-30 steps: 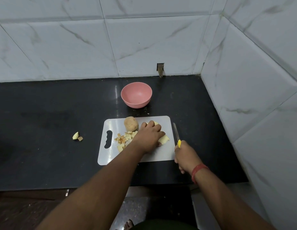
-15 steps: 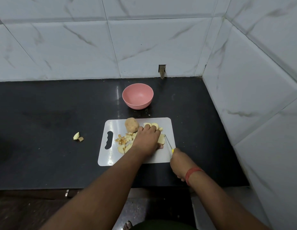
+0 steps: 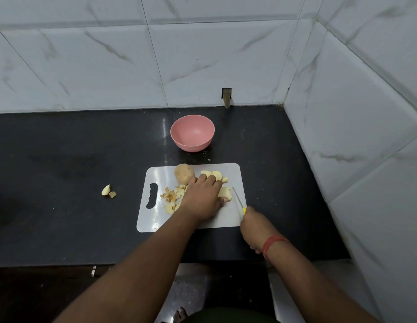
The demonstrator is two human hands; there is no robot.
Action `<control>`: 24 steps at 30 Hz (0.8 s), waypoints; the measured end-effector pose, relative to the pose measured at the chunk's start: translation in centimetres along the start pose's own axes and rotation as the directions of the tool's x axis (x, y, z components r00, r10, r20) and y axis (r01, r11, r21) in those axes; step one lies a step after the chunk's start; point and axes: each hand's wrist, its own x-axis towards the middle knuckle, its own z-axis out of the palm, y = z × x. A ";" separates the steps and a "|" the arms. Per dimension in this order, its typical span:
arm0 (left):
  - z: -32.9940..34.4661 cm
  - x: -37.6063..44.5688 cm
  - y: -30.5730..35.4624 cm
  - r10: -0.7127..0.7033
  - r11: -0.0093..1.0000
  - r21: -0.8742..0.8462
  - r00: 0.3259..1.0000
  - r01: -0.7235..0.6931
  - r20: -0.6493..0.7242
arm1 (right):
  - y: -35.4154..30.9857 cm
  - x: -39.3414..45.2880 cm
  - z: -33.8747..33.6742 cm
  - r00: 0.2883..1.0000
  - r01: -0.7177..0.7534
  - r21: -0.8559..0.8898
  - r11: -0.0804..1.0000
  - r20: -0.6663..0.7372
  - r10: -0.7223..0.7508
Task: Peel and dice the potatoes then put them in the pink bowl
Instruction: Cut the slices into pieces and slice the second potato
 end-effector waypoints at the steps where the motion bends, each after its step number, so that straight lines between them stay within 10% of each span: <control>1: 0.0 -0.2 -0.1 -0.005 1.000 -0.008 1.000 0.005 -0.007 | 0.0 0.1 0.1 1.000 -0.001 0.007 1.000 0.003 0.001; 24: 0.1 0.0 -0.3 -0.109 0.992 -0.072 0.993 0.106 -0.036 | -0.3 -0.5 -1.5 0.999 0.043 0.052 0.998 0.028 -0.044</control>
